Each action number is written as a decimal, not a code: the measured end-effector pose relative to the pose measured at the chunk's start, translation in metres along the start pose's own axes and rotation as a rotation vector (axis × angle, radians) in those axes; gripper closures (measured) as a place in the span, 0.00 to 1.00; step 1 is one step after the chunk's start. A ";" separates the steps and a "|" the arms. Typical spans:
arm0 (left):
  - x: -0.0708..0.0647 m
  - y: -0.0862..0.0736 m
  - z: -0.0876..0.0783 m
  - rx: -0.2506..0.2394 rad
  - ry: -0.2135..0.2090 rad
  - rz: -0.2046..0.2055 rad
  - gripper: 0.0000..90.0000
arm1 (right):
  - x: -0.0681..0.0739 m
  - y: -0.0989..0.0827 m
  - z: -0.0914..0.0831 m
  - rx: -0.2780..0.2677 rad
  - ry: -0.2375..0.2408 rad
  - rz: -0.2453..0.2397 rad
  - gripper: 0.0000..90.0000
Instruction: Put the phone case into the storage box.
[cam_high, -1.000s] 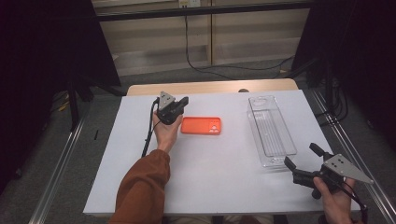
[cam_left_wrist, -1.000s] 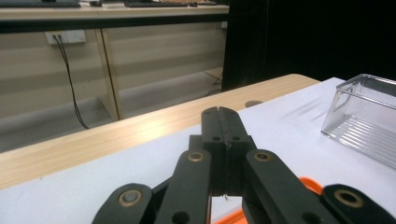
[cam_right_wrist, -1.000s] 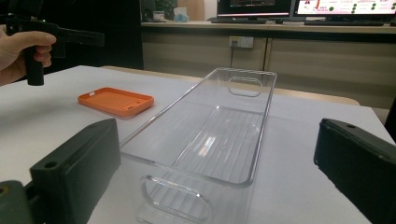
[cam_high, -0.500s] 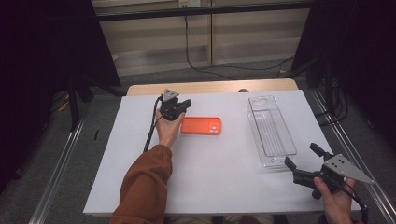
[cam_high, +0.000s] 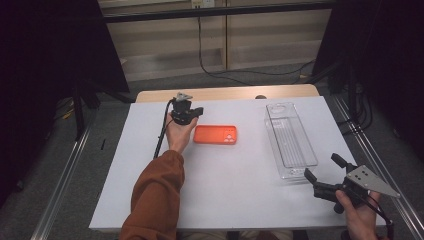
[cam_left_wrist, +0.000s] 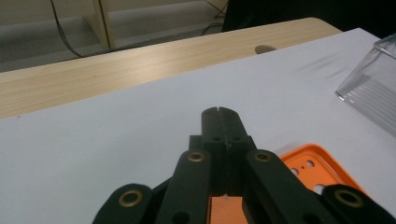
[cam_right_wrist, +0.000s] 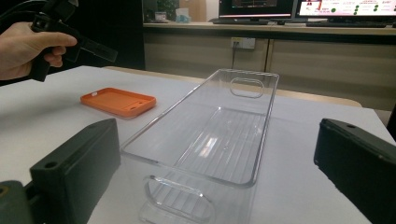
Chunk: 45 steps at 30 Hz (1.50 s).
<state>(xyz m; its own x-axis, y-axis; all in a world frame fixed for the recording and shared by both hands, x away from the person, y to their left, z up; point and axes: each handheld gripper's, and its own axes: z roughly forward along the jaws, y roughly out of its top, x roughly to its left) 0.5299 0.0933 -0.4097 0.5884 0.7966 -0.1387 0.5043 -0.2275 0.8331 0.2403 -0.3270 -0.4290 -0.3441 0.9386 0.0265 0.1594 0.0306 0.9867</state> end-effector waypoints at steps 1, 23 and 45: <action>0.000 0.001 0.001 0.009 0.007 -0.003 1.00 | 0.000 0.000 0.000 0.000 0.000 0.000 0.00; 0.007 -0.006 0.029 0.224 0.055 0.035 1.00 | -0.001 -0.001 -0.001 0.001 0.000 0.000 0.00; 0.007 -0.018 0.041 0.266 0.034 0.073 1.00 | -0.001 -0.001 -0.002 0.003 0.003 0.003 0.00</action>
<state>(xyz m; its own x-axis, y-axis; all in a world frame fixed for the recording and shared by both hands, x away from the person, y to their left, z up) 0.5508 0.0795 -0.4480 0.6099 0.7901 -0.0615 0.6120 -0.4203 0.6700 0.2388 -0.3284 -0.4297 -0.3465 0.9376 0.0304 0.1630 0.0283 0.9862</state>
